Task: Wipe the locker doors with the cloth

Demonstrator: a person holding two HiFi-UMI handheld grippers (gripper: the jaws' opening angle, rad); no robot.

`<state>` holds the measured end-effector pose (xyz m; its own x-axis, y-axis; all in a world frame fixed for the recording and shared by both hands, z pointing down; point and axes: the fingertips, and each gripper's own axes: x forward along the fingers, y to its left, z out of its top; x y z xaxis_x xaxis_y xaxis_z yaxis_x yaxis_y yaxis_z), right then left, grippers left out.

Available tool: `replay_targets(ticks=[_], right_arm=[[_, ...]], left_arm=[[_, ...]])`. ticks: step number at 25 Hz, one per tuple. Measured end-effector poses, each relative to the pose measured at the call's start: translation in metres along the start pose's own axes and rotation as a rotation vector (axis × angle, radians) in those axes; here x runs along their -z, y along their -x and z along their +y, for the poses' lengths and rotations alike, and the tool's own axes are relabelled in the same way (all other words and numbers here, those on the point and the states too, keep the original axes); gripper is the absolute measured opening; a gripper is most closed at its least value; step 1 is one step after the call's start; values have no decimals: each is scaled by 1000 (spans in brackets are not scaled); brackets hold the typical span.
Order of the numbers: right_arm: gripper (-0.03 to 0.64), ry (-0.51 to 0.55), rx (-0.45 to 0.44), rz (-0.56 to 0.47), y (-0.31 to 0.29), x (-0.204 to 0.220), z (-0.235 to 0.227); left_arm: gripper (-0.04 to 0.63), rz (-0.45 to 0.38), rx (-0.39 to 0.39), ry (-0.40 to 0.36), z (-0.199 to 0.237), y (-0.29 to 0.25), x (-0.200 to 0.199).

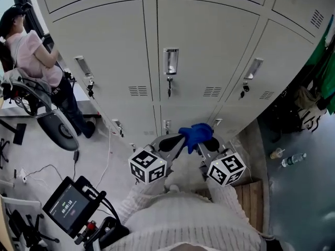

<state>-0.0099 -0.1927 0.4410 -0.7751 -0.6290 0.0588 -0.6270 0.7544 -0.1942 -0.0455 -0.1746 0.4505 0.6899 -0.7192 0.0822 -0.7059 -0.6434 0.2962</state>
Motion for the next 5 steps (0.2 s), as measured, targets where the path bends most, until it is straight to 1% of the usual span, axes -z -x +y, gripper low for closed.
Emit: replay_targets(ticks=[5], right_arm=[[49,-2,6,-15,-2,0,0]], left_arm=[[8,26,24,0,1,1,3]])
